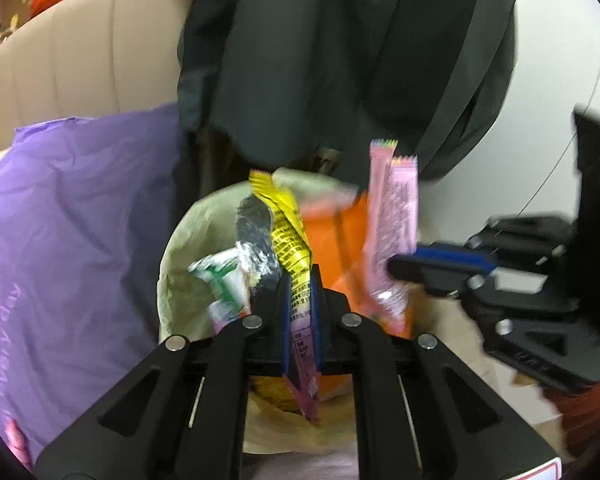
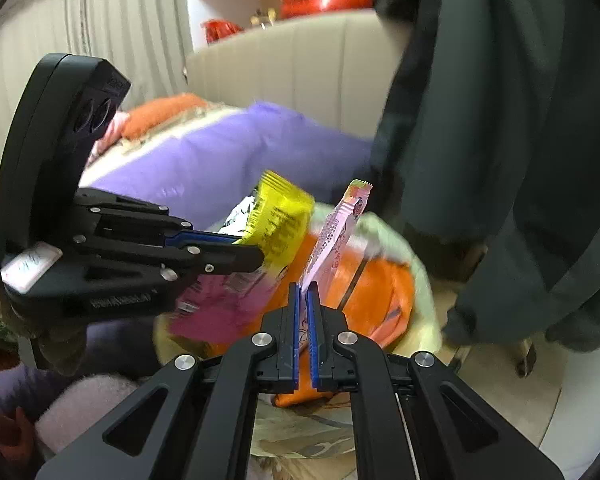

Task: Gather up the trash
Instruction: 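Carry both wrappers to the yellow trash bag, then open both tools to release the wrappers into the yellow bag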

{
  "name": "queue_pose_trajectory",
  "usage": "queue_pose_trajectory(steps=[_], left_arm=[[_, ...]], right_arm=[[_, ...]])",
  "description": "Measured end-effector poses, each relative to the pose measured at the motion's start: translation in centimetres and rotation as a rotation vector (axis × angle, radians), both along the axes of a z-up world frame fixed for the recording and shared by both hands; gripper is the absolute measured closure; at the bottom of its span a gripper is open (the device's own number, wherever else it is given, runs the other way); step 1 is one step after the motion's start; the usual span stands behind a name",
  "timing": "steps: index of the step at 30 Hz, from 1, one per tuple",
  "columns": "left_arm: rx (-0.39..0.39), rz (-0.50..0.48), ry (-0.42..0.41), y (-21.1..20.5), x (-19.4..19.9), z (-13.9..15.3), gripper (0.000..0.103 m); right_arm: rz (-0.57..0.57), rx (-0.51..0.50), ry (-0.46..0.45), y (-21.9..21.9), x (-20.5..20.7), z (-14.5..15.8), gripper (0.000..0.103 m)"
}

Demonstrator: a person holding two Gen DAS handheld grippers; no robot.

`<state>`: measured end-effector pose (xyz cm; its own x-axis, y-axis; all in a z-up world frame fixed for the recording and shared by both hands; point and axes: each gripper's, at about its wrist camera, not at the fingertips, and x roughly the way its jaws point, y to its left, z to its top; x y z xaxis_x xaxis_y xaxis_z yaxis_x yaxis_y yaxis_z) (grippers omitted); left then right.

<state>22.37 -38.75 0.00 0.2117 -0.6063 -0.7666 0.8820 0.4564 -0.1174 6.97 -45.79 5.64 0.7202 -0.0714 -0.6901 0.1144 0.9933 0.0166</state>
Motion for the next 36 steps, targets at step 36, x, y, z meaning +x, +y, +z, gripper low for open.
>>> queue_pose_trajectory(steps=[36], left_arm=[[-0.093,0.100,0.117,7.3,0.3,-0.6,0.077]], right_arm=[[-0.046,0.010,0.010,1.8,0.5,-2.4,0.094]])
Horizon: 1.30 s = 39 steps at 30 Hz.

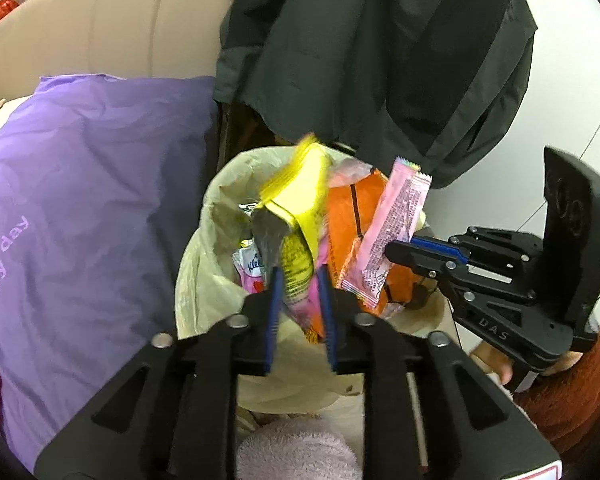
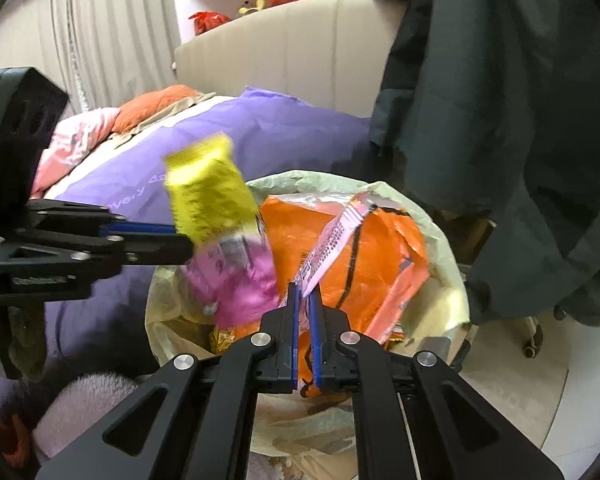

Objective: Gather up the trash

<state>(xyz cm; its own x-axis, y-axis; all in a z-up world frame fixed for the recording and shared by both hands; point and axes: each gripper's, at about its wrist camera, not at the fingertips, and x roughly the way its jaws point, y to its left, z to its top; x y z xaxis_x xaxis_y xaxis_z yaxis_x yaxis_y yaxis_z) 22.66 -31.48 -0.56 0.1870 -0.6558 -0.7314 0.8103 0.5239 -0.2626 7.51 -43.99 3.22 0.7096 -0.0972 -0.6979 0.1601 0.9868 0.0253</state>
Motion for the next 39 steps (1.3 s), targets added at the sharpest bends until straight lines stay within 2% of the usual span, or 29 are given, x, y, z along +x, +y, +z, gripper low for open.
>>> queue_pose_trajectory(steps=[1,2,4,11,13,18,20,24,27,32,35,39], left_arm=[[-0.006,0.006,0.005,0.4,-0.1,0.2,0.074],[-0.009,0.010,0.009,0.7,-0.1,0.4,0.071],[-0.009,0.025,0.003,1.4,-0.3,0.7,0.070],[-0.027,0.086,-0.055,4.1,-1.7,2.5,0.069],[-0.035,0.106,-0.079,5.2,-2.3,3.0,0.064],[-0.036,0.194,-0.126,10.5,-4.9,4.5,0.038],[-0.024,0.263,-0.161,13.4,-6.2,4.7,0.036],[0.023,0.421,-0.241,18.9,-9.8,4.5,0.036],[0.066,0.536,-0.288,21.5,-12.1,4.2,0.036],[0.062,0.681,-0.283,24.8,-15.4,4.1,0.036],[0.103,0.781,-0.284,26.0,-16.9,3.7,0.036],[0.146,0.807,-0.302,26.5,-17.9,3.7,0.039]], right_arm=[[-0.008,-0.003,0.002,0.0,-0.1,0.0,0.087],[-0.014,-0.004,0.006,0.1,-0.3,0.1,0.073],[-0.016,0.003,0.001,0.3,-0.6,0.3,0.060],[-0.049,-0.023,-0.027,1.9,-2.0,1.8,0.059],[-0.062,-0.030,-0.054,2.8,-2.8,2.6,0.059],[-0.052,-0.027,-0.134,6.8,-5.1,4.5,0.059],[-0.025,-0.024,-0.153,9.5,-6.1,5.0,0.059],[0.032,-0.033,-0.169,14.2,-7.4,4.9,0.059],[0.090,-0.015,-0.178,17.3,-8.4,4.5,0.059],[0.154,-0.023,-0.189,20.9,-9.9,4.5,0.059],[0.173,-0.036,-0.183,21.9,-10.4,4.5,0.059],[0.177,-0.055,-0.179,22.8,-10.9,4.5,0.059]])
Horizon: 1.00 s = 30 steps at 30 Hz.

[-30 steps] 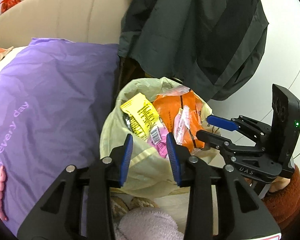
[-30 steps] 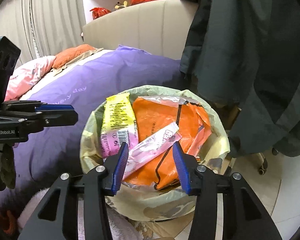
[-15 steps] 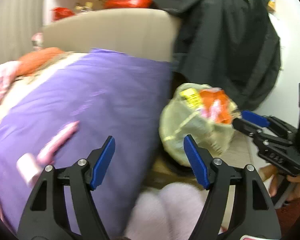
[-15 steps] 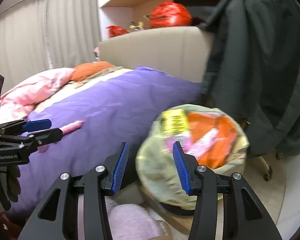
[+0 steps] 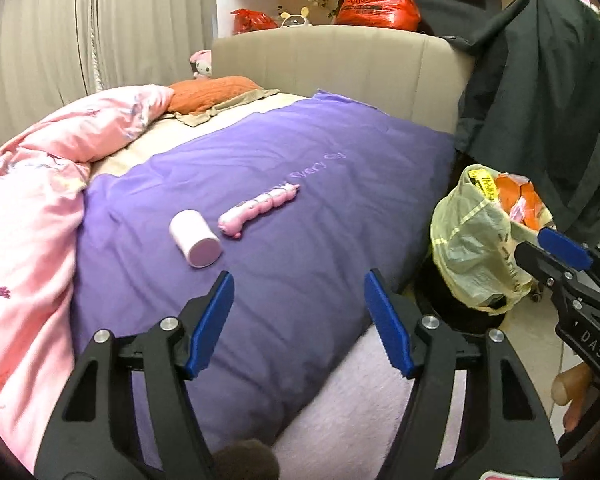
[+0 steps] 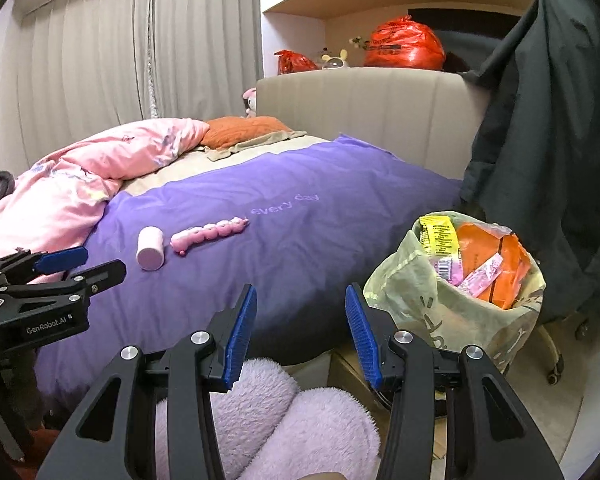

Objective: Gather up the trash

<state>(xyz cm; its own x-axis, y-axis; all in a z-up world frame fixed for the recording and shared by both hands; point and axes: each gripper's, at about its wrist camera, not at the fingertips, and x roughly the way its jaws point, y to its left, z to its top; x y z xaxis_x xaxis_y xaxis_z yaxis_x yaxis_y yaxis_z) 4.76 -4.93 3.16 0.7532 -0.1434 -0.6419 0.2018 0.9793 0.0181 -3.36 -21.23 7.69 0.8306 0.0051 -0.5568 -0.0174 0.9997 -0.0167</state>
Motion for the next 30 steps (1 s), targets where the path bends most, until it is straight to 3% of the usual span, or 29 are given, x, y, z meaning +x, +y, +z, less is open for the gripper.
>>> queue_pose_trajectory(steps=[30], left_arm=[[-0.003,-0.017,-0.003,-0.8,-0.7,-0.1,0.039]], right_arm=[[-0.039,0.004,-0.006,-0.8,-0.8,0.2,0.054]])
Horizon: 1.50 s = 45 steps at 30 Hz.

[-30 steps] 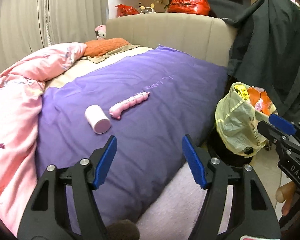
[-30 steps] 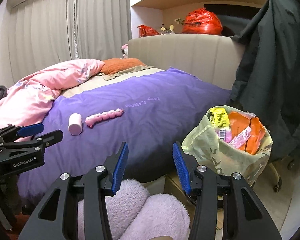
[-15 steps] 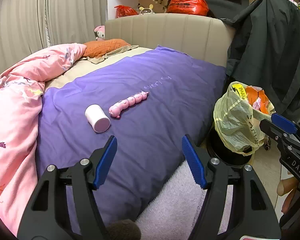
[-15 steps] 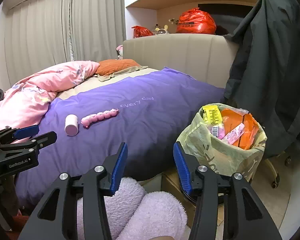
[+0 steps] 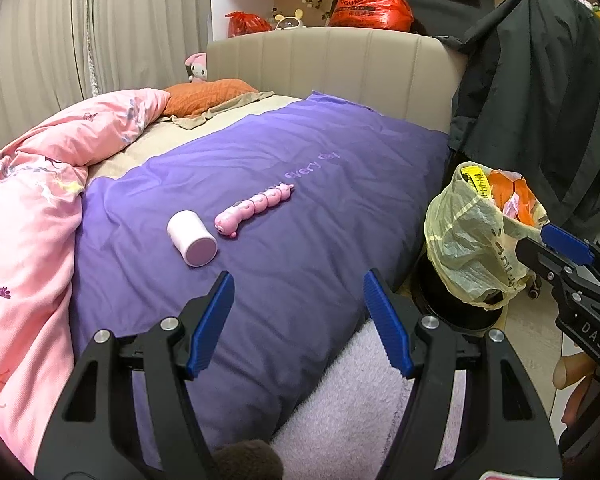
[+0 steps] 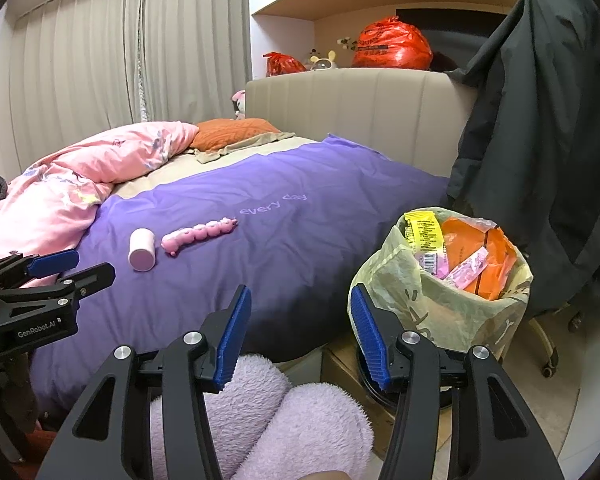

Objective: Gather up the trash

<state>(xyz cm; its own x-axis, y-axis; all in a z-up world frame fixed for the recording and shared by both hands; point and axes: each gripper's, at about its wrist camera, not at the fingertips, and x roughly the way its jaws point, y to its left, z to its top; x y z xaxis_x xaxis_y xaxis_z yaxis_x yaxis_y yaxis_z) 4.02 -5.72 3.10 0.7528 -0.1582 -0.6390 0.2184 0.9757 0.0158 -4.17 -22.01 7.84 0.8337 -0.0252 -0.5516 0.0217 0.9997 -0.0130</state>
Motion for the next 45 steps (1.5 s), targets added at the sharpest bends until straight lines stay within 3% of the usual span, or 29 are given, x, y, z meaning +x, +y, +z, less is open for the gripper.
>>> queue_pose_trajectory(steps=[45], left_arm=[[0.001,-0.001,-0.001,-0.12,-0.06,0.27,0.039]], right_arm=[[0.000,-0.002,0.002,-0.05,-0.03,-0.08,0.054]])
